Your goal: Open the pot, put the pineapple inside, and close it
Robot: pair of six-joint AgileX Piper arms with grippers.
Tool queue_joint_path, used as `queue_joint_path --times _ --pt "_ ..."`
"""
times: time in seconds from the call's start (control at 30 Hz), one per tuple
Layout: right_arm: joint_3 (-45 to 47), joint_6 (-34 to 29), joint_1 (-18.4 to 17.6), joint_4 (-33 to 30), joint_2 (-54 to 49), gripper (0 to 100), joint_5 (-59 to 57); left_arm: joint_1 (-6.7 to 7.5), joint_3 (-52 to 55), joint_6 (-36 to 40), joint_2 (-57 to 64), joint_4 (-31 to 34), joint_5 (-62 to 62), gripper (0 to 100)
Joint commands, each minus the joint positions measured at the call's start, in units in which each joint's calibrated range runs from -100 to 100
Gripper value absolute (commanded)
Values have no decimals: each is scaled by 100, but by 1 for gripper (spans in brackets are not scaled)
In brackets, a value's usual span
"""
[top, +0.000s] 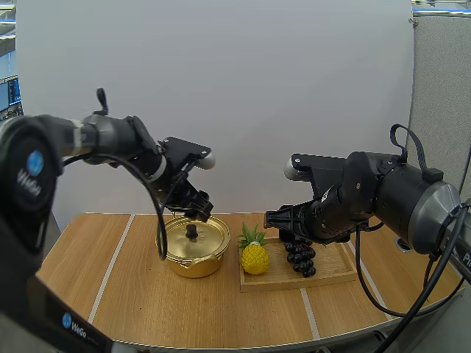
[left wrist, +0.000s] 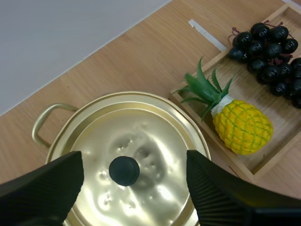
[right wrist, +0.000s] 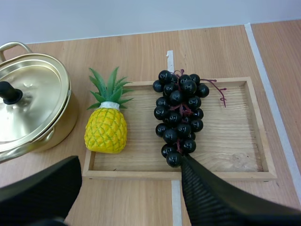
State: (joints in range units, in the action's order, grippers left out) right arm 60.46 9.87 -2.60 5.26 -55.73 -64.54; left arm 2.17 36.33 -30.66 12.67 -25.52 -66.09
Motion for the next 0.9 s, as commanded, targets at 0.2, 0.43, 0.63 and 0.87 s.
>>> queue_joint_path --times 0.2,0.43,0.63,0.87 --pt "-49 -24 24 7 -8 100 -41 101 -593 -41 -1060 416 -289 100" --pt "-49 -24 24 7 -8 100 -41 101 -593 -41 -1237 524 -289 100" --pt "-49 -24 24 7 -8 100 -41 101 -593 -21 -1266 524 -289 100" --pt "-49 -24 24 7 -8 100 -41 101 -593 -2 -1266 524 -411 45"
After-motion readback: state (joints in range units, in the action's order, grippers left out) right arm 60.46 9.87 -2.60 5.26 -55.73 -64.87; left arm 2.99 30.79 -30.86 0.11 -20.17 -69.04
